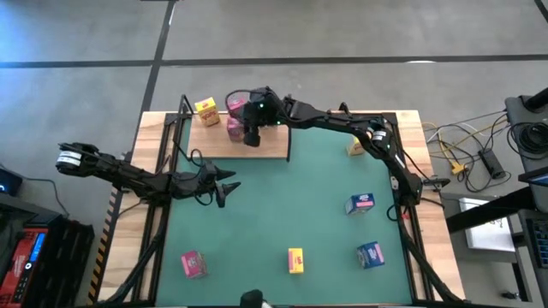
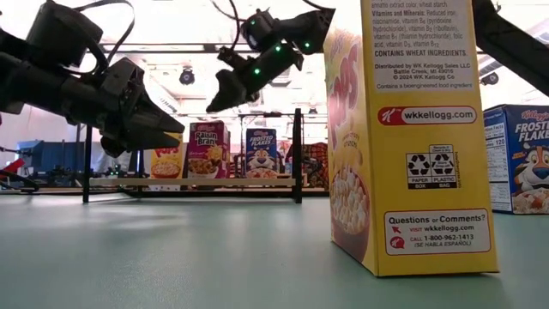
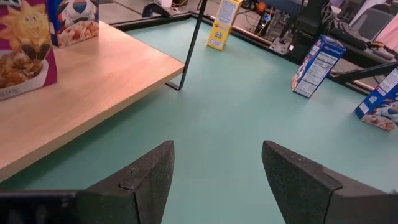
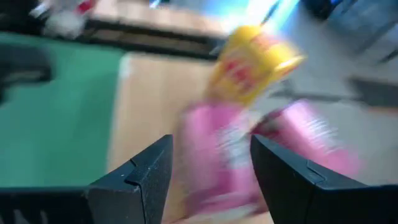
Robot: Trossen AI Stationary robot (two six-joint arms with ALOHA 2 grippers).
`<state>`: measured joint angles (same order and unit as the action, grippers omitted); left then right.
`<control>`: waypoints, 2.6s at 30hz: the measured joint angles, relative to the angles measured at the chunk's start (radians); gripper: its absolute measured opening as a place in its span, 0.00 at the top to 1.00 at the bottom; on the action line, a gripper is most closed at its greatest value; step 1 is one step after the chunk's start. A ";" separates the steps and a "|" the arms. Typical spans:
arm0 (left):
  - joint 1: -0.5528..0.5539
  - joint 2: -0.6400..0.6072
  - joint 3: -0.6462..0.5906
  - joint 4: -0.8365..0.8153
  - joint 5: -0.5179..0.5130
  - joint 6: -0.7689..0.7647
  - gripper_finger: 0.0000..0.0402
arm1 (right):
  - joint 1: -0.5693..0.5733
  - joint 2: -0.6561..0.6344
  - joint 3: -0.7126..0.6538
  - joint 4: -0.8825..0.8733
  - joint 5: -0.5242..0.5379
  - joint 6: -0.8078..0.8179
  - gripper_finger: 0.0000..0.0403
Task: Stack cereal on shelf
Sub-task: Put the top pink cereal box on the shelf aligned with the other pink cereal box
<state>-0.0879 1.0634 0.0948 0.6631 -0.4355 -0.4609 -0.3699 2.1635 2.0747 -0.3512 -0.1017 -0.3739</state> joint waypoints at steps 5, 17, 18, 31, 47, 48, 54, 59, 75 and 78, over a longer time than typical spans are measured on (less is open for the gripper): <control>0.000 0.002 0.000 -0.011 0.000 -0.019 0.43 | 0.036 0.000 -0.003 -0.130 -0.160 0.042 0.50; 0.000 0.003 0.000 -0.012 0.000 -0.031 0.43 | 0.066 0.000 -0.162 0.039 -0.055 0.086 0.50; 0.000 0.003 0.000 -0.012 0.000 -0.031 0.43 | 0.064 0.000 -0.183 0.077 -0.024 0.086 0.50; 0.000 0.003 0.000 -0.012 0.000 -0.029 0.43 | 0.031 0.000 -0.293 0.261 0.051 0.114 0.50; 0.000 0.003 0.000 -0.012 0.000 -0.027 0.43 | 0.037 0.000 -0.302 0.335 0.028 0.166 0.50; 0.000 0.003 0.000 -0.012 0.000 -0.027 0.43 | 0.040 0.000 -0.304 0.334 0.020 0.168 0.50; 0.000 0.003 0.000 -0.012 0.000 -0.027 0.43 | 0.045 0.001 -0.312 0.335 0.015 0.188 0.50; 0.000 0.003 0.000 -0.012 0.000 -0.027 0.43 | 0.046 0.003 -0.317 0.347 0.016 0.199 0.50; 0.000 0.003 0.000 -0.014 0.000 -0.027 0.43 | 0.045 0.045 -0.319 0.454 0.101 0.194 0.50; 0.000 0.003 0.000 -0.014 0.000 -0.027 0.43 | 0.044 0.045 -0.319 0.467 0.103 0.192 0.50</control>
<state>-0.0883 1.0664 0.0948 0.6492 -0.4351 -0.4881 -0.3264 2.2086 1.7561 0.1155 0.0017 -0.1818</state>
